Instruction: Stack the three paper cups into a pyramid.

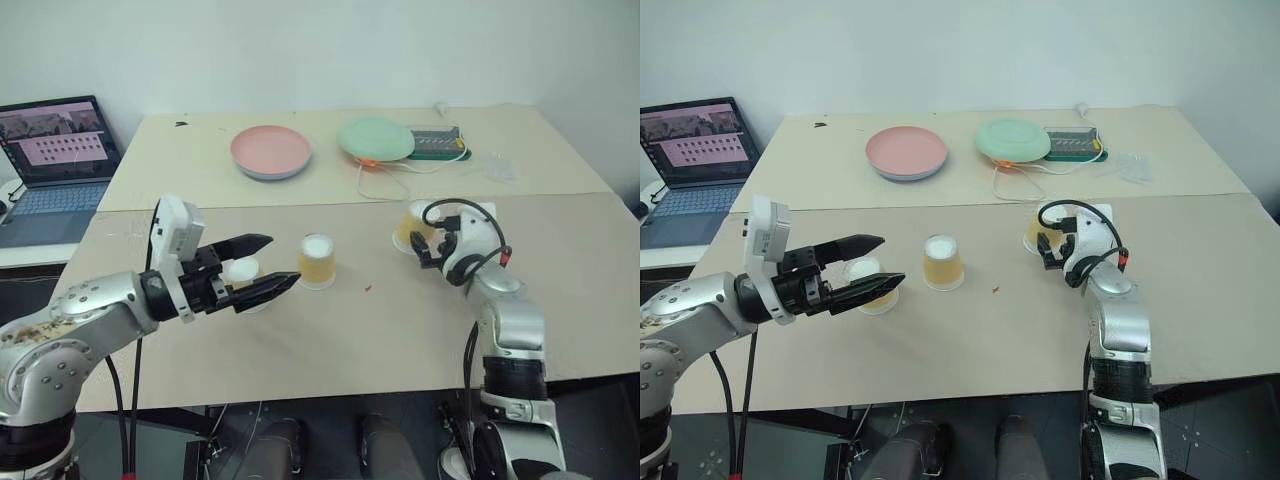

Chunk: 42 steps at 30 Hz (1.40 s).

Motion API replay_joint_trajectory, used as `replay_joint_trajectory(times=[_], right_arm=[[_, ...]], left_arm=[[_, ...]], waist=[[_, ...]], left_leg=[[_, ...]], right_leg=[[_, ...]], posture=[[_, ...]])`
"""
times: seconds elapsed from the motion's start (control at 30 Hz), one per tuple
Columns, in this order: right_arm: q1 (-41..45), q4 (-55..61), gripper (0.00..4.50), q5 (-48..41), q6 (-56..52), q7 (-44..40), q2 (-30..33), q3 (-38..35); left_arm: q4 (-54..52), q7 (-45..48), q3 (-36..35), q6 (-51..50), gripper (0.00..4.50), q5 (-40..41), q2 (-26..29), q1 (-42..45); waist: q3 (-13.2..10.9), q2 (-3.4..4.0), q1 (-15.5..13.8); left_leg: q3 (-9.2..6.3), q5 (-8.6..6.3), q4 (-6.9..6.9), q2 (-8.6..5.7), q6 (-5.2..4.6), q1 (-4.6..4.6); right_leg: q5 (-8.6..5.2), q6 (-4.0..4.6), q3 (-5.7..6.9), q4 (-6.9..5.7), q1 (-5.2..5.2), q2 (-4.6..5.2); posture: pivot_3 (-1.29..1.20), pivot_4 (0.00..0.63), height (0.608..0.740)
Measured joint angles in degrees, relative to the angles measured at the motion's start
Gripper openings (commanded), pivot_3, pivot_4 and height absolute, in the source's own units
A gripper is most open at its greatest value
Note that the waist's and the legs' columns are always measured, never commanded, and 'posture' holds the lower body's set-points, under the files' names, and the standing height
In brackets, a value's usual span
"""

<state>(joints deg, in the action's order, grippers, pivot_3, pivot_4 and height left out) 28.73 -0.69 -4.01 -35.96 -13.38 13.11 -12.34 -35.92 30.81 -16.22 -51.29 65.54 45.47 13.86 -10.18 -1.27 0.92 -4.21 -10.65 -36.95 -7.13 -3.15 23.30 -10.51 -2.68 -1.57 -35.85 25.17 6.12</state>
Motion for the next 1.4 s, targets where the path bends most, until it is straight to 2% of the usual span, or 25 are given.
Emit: replay_joint_trajectory(times=[0.57, 0.77, 0.8, 0.97, 1.1, 1.13, 1.17, 1.4], right_arm=[[10.13, -18.67, 4.47, -1.44, 11.68, 1.77, -0.42, 0.70], [10.28, -19.32, 2.57, -1.93, 12.79, 0.94, -0.38, 0.81], [10.33, -19.32, 2.41, -1.97, 12.79, 0.62, -0.37, 0.94], [10.35, -18.28, 2.41, -3.03, 12.47, -1.58, -0.06, 1.95], [10.05, -11.37, 2.41, -7.21, 10.51, -10.46, 3.57, 3.83], [9.37, -8.27, 2.41, -9.72, 9.56, -16.13, 6.71, 5.05], [9.17, -7.25, 2.41, -10.55, 9.24, -18.37, 7.85, 5.24], [6.69, -6.16, 2.41, -13.63, 8.69, -34.73, 15.66, 9.20]], left_arm=[[-1.14, -1.42, -0.62, 0.05, 4.50, 1.84, 0.72, -0.29], [-1.56, -2.07, -0.67, 0.06, 4.50, 2.02, 0.73, -0.71], [-1.58, -2.12, -0.67, 0.06, 4.50, 2.04, 0.73, -0.75], [-1.66, -2.31, -0.69, 0.08, 4.50, 2.05, 0.74, -0.85], [-1.80, -2.57, -0.68, 0.09, 4.50, 2.09, 0.73, -0.88], [-1.81, -2.54, -0.59, 0.09, 4.50, 2.29, 0.73, -0.80], [-1.80, -2.54, -0.60, 0.09, 4.50, 2.31, 0.75, -0.80], [-1.67, -2.02, -0.12, 0.09, 4.50, 2.43, 0.91, 0.08]], waist=[[0.00, 0.01, 0.01], [0.00, 0.01, 0.03], [0.00, 0.01, 0.04], [-0.01, 0.01, 0.06], [-0.02, 0.03, 0.00], [-0.02, 0.03, -0.05], [-0.02, 0.03, -0.10], [-0.02, 0.01, -0.08]], left_leg=[[0.00, -0.03, 0.03, -0.01, -0.07, 0.00], [0.00, -0.04, 0.03, -0.01, -0.07, 0.00], [0.00, -0.04, 0.03, 0.00, -0.07, 0.00], [0.00, -0.04, 0.03, -0.01, -0.08, 0.01], [-0.01, -0.06, 0.04, 0.00, -0.10, 0.03], [-0.01, -0.07, 0.04, 0.00, -0.12, 0.03], [-0.02, -0.08, 0.04, 0.00, -0.13, 0.02], [-0.02, -0.09, 0.03, 0.03, -0.14, 0.02]], right_leg=[[0.00, 0.01, 0.00, 0.04, 0.00, -0.02], [0.00, 0.01, 0.00, 0.04, -0.01, -0.02], [0.00, 0.01, 0.00, 0.04, -0.01, -0.02], [0.00, 0.01, 0.00, 0.05, 0.01, -0.02], [0.00, 0.00, 0.01, 0.07, 0.00, -0.02], [-0.02, -0.02, 0.02, 0.11, -0.01, -0.02], [-0.03, -0.04, 0.04, 0.11, -0.05, -0.02], [-0.18, -0.27, 0.06, 0.19, -0.09, 0.03]], posture=[[0.00, 0.150, 0.717], [0.00, 0.150, 0.717], [0.00, 0.150, 0.717], [0.00, 0.150, 0.717], [0.00, 0.150, 0.717], [0.00, 0.150, 0.717], [0.00, 0.150, 0.717], [0.00, 0.150, 0.717]])
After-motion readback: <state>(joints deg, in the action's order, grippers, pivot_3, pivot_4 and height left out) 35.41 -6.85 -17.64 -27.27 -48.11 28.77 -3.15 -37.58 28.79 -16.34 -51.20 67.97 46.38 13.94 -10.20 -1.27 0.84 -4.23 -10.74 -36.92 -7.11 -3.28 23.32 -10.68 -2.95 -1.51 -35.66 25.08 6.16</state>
